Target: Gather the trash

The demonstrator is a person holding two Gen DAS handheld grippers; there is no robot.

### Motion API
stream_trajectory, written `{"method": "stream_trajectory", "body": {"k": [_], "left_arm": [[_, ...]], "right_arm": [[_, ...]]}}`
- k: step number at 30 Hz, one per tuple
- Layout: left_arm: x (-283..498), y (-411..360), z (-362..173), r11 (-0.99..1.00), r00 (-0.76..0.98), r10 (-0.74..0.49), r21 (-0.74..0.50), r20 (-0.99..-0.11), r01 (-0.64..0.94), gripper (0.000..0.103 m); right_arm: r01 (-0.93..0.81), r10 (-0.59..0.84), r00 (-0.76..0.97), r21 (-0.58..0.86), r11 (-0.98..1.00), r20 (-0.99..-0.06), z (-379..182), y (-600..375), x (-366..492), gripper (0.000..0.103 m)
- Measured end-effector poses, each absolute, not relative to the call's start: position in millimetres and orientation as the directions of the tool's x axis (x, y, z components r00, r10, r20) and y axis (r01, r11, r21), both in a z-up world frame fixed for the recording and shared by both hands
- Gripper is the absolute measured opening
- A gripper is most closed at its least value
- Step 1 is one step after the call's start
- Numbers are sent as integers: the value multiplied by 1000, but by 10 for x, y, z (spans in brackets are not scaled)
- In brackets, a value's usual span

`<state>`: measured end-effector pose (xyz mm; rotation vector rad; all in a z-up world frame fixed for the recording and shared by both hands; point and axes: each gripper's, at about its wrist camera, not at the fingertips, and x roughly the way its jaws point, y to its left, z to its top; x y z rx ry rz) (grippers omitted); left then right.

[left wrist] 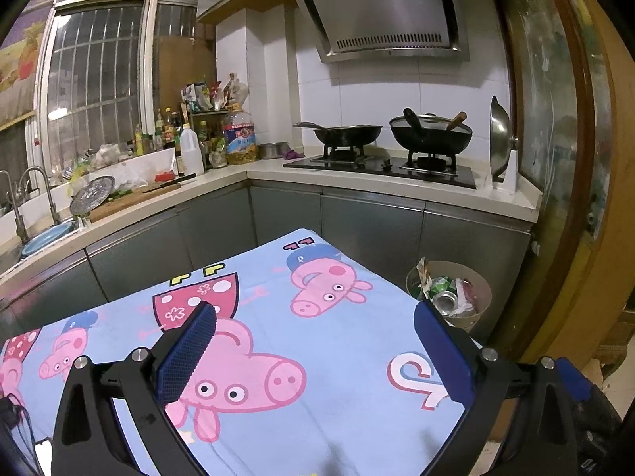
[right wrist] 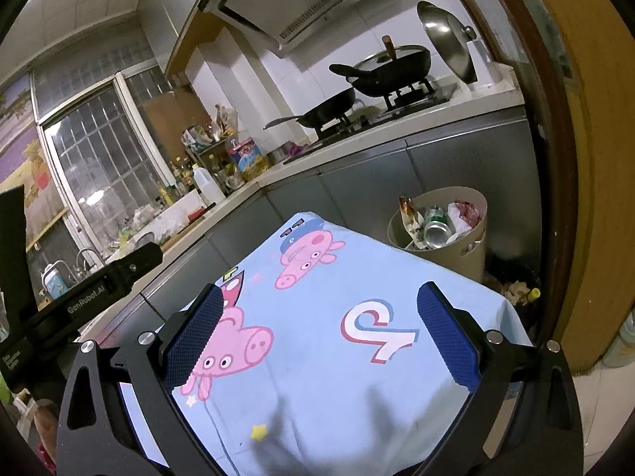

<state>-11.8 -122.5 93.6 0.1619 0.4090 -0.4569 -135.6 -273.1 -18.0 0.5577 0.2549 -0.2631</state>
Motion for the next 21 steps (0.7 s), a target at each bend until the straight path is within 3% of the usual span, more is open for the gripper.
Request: {"method": "stream_trajectory", "body": {"k": [21], "left_arm": [[-162, -1217, 878, 886, 828, -385, 90, -407, 456, 99]], "right_arm": [[325, -207, 933, 444, 835, -293, -104, -2712, -1390, 97]]}}
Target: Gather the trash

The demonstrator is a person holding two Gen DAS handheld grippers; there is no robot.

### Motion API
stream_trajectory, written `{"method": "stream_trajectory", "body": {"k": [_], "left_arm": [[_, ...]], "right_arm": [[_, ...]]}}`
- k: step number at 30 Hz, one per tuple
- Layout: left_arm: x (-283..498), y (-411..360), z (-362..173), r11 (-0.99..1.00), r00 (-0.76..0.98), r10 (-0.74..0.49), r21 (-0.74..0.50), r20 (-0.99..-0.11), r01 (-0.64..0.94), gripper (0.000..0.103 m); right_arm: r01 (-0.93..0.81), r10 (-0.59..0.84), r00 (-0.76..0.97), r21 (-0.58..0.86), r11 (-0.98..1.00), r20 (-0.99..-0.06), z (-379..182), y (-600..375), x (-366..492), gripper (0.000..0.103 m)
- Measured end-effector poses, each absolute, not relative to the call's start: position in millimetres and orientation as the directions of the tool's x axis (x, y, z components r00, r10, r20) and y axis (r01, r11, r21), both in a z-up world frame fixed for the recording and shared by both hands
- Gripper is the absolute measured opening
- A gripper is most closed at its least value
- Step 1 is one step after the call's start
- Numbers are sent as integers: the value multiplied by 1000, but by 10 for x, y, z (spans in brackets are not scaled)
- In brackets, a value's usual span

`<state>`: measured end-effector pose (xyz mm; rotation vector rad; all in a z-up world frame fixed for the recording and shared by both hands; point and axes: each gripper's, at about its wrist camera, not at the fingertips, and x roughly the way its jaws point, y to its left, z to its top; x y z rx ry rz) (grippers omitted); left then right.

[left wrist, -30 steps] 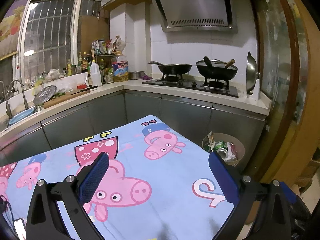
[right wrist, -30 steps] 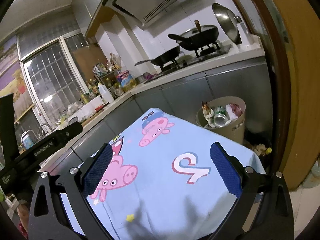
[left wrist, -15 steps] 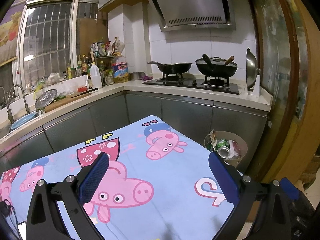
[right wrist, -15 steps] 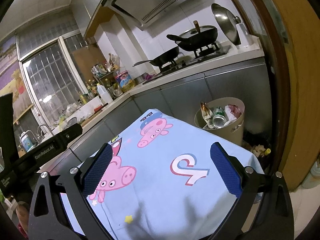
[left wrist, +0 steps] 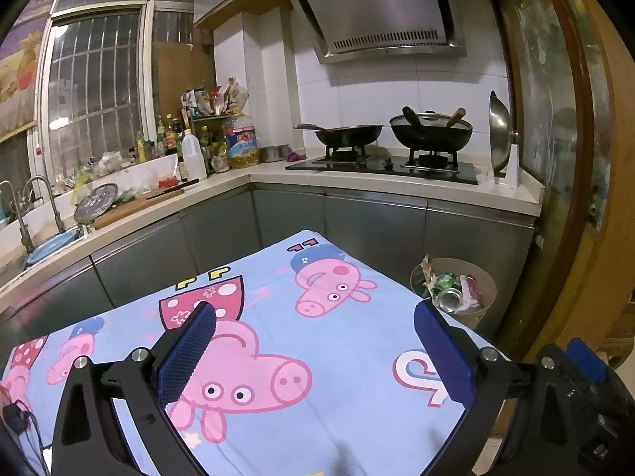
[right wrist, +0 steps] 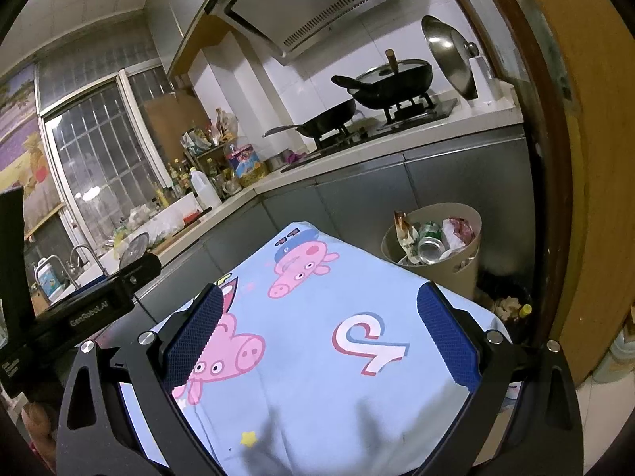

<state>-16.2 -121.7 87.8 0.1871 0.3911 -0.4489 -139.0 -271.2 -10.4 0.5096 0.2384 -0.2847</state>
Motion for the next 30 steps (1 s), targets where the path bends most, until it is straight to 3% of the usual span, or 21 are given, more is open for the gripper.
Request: {"method": "stream_trajectory", "body": {"k": [30], "left_arm": [[-203, -1238, 916, 888, 831, -372, 103, -414, 449, 99]], "right_arm": [[319, -203, 936, 443, 838, -288, -63, -2658, -1384, 97]]}}
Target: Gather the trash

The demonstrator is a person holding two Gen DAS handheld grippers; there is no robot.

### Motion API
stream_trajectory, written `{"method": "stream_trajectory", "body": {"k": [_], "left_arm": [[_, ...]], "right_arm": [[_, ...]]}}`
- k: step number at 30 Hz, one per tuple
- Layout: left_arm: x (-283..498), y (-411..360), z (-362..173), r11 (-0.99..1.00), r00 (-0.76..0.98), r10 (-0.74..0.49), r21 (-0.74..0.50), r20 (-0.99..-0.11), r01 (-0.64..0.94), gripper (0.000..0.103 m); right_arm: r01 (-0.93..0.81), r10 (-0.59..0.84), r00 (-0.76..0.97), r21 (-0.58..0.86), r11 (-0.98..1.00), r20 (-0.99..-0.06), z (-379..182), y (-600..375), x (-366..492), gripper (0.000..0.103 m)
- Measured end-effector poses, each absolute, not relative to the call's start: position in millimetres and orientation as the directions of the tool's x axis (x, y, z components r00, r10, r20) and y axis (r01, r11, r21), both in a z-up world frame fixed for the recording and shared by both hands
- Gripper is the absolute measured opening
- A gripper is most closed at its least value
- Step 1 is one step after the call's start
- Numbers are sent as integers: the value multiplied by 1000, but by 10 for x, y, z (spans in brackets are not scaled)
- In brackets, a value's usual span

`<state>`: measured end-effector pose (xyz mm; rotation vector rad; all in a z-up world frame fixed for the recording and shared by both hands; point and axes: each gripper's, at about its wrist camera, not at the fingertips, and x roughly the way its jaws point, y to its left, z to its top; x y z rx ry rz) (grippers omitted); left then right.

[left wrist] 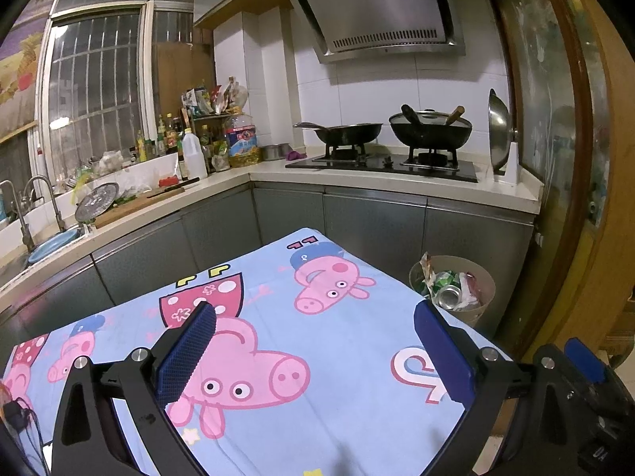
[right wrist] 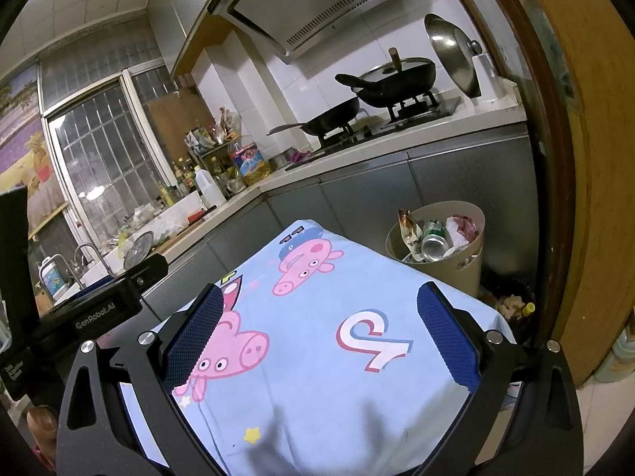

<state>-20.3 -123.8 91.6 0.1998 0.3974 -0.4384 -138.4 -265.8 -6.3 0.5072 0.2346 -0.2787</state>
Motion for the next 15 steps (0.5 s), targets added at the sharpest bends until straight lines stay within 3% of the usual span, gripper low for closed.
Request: {"method": "stream_trajectory", "body": {"k": [15], "left_arm": [[-174, -1284, 879, 887, 819, -366, 102, -441, 451, 99]], "right_arm": [[315, -193, 935, 447, 837, -298, -96, -2584, -1379, 97]]}}
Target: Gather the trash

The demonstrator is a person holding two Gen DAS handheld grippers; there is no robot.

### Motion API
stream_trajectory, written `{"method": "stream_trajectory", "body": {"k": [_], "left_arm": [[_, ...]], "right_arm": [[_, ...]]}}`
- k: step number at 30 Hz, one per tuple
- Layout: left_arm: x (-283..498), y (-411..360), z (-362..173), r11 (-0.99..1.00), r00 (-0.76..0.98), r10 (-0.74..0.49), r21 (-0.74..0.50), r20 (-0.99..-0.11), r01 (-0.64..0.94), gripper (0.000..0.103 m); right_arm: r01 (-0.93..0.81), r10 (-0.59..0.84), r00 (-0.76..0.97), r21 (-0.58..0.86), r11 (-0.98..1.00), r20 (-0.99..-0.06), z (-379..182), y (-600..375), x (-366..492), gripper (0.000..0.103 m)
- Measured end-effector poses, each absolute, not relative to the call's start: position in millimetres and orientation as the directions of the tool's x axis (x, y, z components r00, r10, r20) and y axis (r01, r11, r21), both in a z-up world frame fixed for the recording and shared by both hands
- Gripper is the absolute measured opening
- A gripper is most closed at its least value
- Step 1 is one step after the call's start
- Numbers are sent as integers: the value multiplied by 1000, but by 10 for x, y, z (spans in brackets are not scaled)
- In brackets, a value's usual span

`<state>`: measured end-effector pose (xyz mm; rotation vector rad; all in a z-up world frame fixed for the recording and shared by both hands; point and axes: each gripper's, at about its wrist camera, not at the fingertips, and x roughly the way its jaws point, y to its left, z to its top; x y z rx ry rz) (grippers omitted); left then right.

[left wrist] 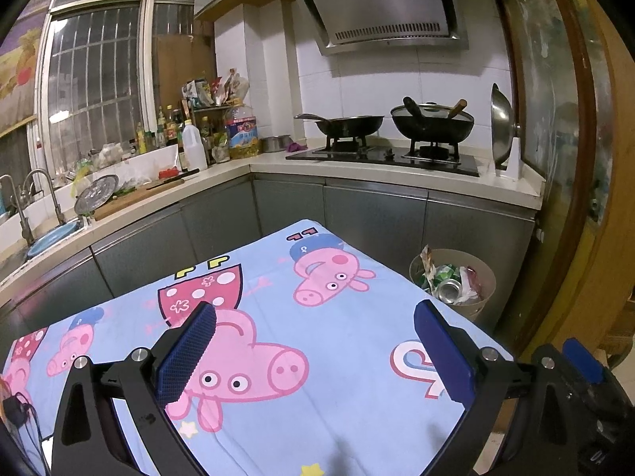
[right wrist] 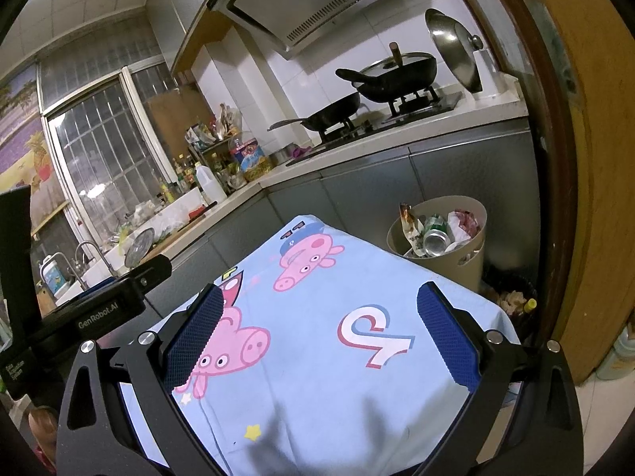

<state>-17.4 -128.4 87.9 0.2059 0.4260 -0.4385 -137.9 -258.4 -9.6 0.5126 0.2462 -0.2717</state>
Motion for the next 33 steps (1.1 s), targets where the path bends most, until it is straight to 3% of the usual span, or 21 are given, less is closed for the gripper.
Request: {"method": "stream_trajectory", "body": {"k": [33], "left_arm": [[-154, -1268, 836, 888, 818, -359, 106, -449, 448, 99]], "right_arm": [[311, -189, 936, 446, 839, -298, -148, -2545, -1358, 97]]}}
